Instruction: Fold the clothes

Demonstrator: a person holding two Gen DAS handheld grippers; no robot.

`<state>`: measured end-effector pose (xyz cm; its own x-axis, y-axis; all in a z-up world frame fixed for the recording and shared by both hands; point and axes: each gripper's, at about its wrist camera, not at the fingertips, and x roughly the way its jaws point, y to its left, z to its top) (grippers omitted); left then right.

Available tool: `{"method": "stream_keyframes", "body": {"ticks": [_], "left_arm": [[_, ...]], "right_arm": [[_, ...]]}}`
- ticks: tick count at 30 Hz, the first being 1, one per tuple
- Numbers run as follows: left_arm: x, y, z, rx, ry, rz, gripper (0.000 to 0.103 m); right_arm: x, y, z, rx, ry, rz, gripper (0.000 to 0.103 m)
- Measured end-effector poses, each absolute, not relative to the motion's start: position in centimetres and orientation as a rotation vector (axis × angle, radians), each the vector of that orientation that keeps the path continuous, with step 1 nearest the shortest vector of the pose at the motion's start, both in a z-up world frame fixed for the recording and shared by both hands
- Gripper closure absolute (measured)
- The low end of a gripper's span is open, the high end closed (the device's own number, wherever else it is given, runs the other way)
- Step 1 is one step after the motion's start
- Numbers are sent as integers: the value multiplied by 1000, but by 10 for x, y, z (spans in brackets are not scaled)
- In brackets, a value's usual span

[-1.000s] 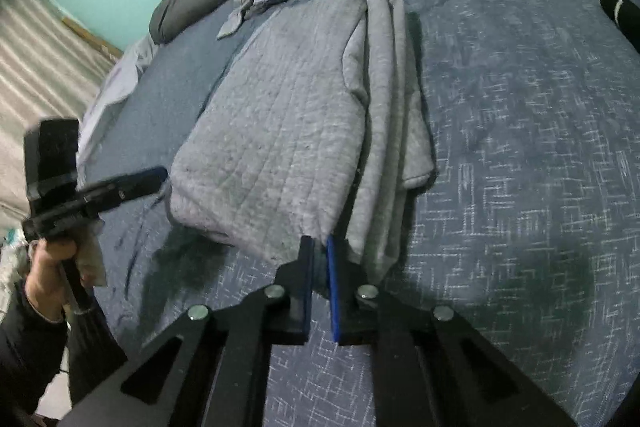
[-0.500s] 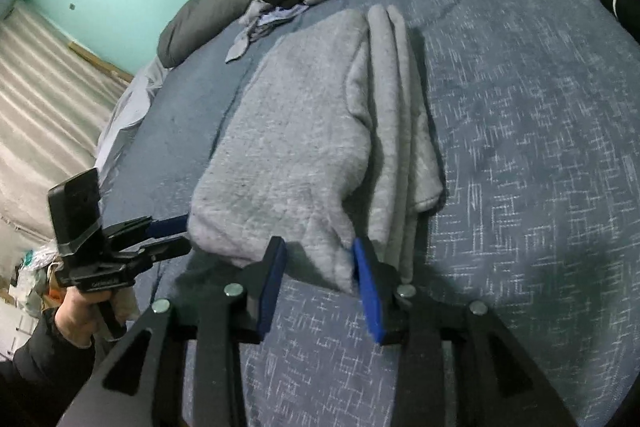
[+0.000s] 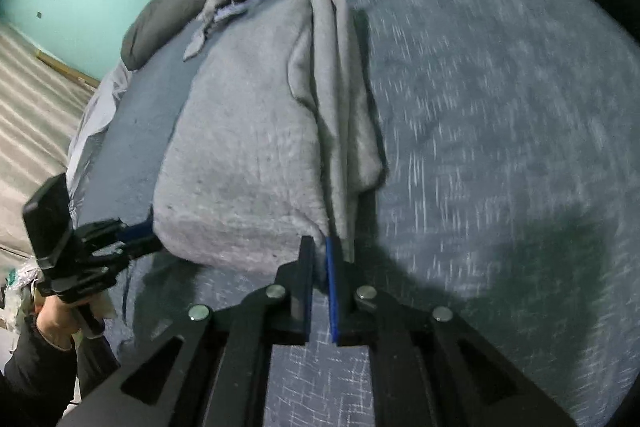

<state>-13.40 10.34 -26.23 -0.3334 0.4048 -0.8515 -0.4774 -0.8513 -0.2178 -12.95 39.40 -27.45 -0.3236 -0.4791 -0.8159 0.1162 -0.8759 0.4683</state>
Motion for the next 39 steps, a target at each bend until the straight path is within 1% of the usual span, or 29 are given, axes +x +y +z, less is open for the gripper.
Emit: {"method": "stream_keyframes", "body": {"ticks": [3, 9, 12, 16, 19, 23, 24, 25, 29, 35, 39], "left_arm": [[-135, 98, -256, -1381, 61, 2193, 79], [-145, 85, -222, -1295, -93, 2238, 79], [-152, 101, -216, -1275, -83, 2230, 79], [-158, 122, -229, -1304, -80, 2193, 79], [-160, 130, -246, -1351, -86, 2173, 79], [-159, 129, -269, -1392, -145, 2157, 79], [-158, 128, -271, -1394, -158, 2149, 79], [-157, 128, -273, -1390, -160, 2144, 79], [-154, 130, -272, -1378, -143, 2141, 80], [-153, 121, -266, -1370, -208, 2151, 79], [-154, 99, -251, -1365, -303, 2184, 79]], "right_arm": [[-129, 388, -274, 1569, -430, -2213, 97], [-130, 390, -253, 1581, -381, -2229, 94], [-131, 391, -228, 1499, -336, -2325, 94], [-139, 373, -209, 1420, -329, -2308, 94], [-147, 357, -225, 1474, -298, -2265, 94], [-158, 338, -251, 1562, -262, -2205, 94], [-159, 336, -259, 1589, -255, -2197, 95], [-160, 339, -266, 1614, -255, -2198, 98], [-160, 360, -274, 1663, -299, -2213, 103], [-160, 389, -275, 1729, -339, -2256, 103], [-162, 388, -271, 1739, -245, -2264, 103]]}}
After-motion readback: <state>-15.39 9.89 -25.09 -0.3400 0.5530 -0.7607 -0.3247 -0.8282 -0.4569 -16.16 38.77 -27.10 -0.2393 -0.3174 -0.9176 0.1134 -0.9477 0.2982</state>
